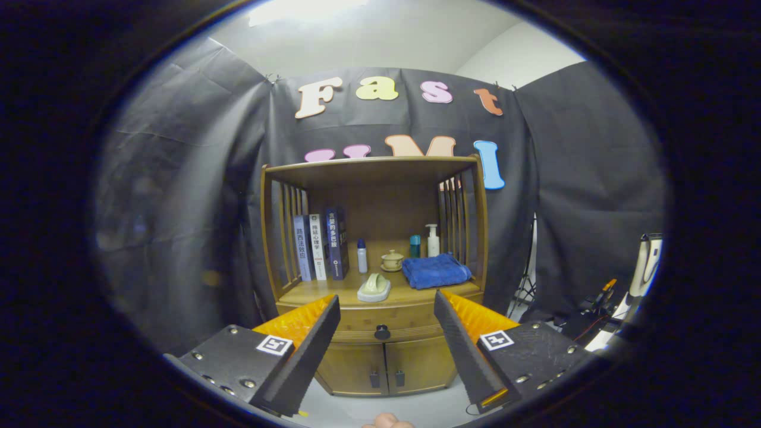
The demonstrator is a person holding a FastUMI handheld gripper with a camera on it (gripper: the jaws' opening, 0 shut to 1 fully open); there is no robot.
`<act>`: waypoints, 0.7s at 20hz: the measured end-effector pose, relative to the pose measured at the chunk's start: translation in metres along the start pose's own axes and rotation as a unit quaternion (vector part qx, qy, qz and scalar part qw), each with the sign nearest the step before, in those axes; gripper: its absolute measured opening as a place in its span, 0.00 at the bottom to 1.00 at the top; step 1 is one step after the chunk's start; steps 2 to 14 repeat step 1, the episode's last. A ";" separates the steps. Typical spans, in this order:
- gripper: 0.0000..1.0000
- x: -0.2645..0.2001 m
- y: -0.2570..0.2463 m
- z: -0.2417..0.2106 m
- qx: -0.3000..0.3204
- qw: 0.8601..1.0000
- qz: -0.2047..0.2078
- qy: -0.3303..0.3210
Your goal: Pull open the drawer, take out the items inside it, and place them on the countertop above the cabinet.
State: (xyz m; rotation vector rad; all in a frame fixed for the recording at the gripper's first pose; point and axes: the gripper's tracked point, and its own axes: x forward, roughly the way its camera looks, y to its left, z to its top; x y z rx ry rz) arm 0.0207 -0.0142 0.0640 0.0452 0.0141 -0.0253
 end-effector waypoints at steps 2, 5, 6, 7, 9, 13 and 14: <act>0.99 -0.001 0.000 0.000 0.001 1.000 0.000 -0.002; 0.99 -0.001 0.000 0.000 0.001 1.000 0.000 -0.002; 0.99 -0.001 0.000 0.000 0.001 1.000 0.000 -0.002; 0.99 -0.001 0.000 0.000 0.001 1.000 0.000 -0.002; 0.99 -0.001 0.000 0.000 0.001 1.000 0.000 -0.002; 0.99 -0.001 0.000 0.000 0.001 1.000 0.000 -0.002; 0.99 -0.001 0.000 0.000 0.001 1.000 0.000 -0.002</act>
